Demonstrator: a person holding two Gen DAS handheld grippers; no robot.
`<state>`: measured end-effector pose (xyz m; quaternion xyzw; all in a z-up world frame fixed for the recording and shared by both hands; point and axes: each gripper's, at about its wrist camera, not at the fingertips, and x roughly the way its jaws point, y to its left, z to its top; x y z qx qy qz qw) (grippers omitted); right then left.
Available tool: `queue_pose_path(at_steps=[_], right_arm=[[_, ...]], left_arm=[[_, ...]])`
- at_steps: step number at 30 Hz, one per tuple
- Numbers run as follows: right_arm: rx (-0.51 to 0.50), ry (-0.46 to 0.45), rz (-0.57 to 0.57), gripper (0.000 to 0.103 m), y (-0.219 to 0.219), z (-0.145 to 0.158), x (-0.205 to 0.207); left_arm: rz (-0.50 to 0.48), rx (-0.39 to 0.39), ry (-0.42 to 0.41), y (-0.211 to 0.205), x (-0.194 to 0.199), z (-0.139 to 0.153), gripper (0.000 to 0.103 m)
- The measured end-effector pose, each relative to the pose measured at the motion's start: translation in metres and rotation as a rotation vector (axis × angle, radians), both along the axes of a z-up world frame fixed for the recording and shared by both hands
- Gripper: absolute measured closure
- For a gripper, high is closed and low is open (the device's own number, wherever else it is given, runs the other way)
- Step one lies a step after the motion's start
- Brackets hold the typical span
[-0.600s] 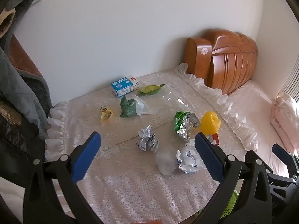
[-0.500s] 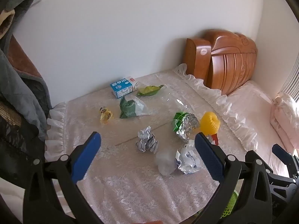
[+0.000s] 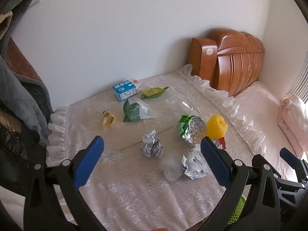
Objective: Collect trash
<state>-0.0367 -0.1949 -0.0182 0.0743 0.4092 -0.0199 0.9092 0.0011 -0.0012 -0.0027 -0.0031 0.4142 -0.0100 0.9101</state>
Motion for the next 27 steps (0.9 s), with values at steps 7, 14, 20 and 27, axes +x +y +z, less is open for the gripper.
queue_pose_path(at_steps=[7,14,20,27], right_arm=[[0.000,0.005,0.004,0.002,0.0042,-0.0015,0.0018],[0.001,0.005,0.004,0.002,0.0042,-0.0018,0.0014],[0.002,0.010,0.003,0.002,0.0057,-0.0019,0.0026],[-0.002,0.014,0.001,0.002,0.0074,-0.0031,0.0023]], left_arm=[[0.006,-0.003,0.004,0.0013,-0.0056,-0.0006,0.007],[0.008,-0.003,0.015,0.0002,0.0015,-0.0036,0.007],[0.006,-0.004,0.023,0.0004,0.0022,-0.0050,0.007],[0.007,-0.009,0.029,0.0006,0.0007,-0.0068,0.007]])
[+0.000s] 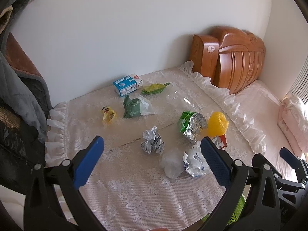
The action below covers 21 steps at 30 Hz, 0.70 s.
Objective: Collect trash
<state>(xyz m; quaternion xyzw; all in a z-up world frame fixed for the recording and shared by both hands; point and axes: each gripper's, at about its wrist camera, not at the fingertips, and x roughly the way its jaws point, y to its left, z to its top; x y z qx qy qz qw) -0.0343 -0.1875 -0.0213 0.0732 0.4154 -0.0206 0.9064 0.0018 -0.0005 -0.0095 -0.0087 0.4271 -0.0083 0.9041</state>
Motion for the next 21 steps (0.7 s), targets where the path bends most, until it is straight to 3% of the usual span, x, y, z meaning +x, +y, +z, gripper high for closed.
queue_pose_path(at_steps=[21], right_arm=[[-0.001,0.000,0.000,0.002,0.0003,-0.0022,-0.0055]], left_arm=[[-0.003,-0.009,0.007,0.0057,-0.0044,-0.0009,0.007]])
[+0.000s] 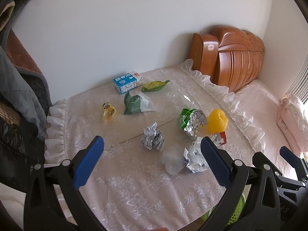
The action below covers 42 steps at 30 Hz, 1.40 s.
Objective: Collect trash
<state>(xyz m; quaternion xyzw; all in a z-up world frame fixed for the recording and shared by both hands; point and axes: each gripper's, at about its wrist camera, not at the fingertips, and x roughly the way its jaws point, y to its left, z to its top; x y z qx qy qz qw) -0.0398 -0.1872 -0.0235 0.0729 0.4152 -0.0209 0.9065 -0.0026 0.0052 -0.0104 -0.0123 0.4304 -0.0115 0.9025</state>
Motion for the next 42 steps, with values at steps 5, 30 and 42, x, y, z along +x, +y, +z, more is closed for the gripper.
queue_pose_path(at_steps=[5,30,42], right_arm=[[0.000,0.000,0.001,0.002,0.001,0.000,0.001],[-0.005,0.007,-0.003,0.002,0.005,-0.003,-0.002],[0.027,0.125,-0.030,0.002,-0.011,-0.065,0.007]], left_arm=[[0.001,0.000,0.001,0.002,-0.002,-0.002,0.007],[0.004,-0.004,0.016,0.012,-0.002,-0.006,0.007],[-0.049,-0.046,0.146,0.034,0.001,-0.068,0.007]])
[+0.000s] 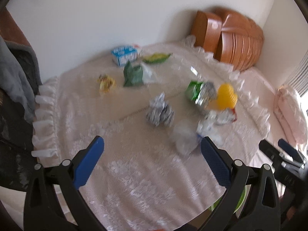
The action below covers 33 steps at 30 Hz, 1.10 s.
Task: Collect trash
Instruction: 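Grasp crumpled foil with left tool while right tool grasps yellow mesh sleeve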
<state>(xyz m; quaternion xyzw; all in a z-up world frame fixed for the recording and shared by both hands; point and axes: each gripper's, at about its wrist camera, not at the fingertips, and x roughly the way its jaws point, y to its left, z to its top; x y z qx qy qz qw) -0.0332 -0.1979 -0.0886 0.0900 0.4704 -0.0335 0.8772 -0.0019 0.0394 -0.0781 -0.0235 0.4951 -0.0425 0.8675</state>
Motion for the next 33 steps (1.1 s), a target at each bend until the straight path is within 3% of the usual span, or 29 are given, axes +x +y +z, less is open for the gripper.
queue_pose_path(at_steps=[8,12,20,25,30,33], right_arm=[[0.032,0.061,-0.012,0.002,0.002,-0.031,0.011],[0.033,0.075,-0.048,0.002,-0.003,-0.037,0.020],[-0.002,0.059,-0.091,0.002,-0.016,-0.034,0.052],[-0.033,0.040,-0.066,0.002,-0.020,-0.035,0.094],[-0.063,0.084,-0.042,0.002,-0.026,-0.060,0.152],[-0.027,0.128,-0.031,0.002,-0.032,-0.081,0.181]], left_arm=[[-0.017,0.000,0.088,0.018,0.011,-0.051,0.007],[-0.033,-0.031,0.089,0.016,0.036,-0.061,0.007],[-0.113,-0.002,0.102,-0.019,0.105,-0.090,0.008],[-0.139,-0.038,0.162,-0.030,0.123,-0.113,0.048],[-0.135,-0.043,0.117,-0.030,0.124,-0.112,0.057],[-0.125,-0.028,0.102,-0.026,0.123,-0.107,0.060]])
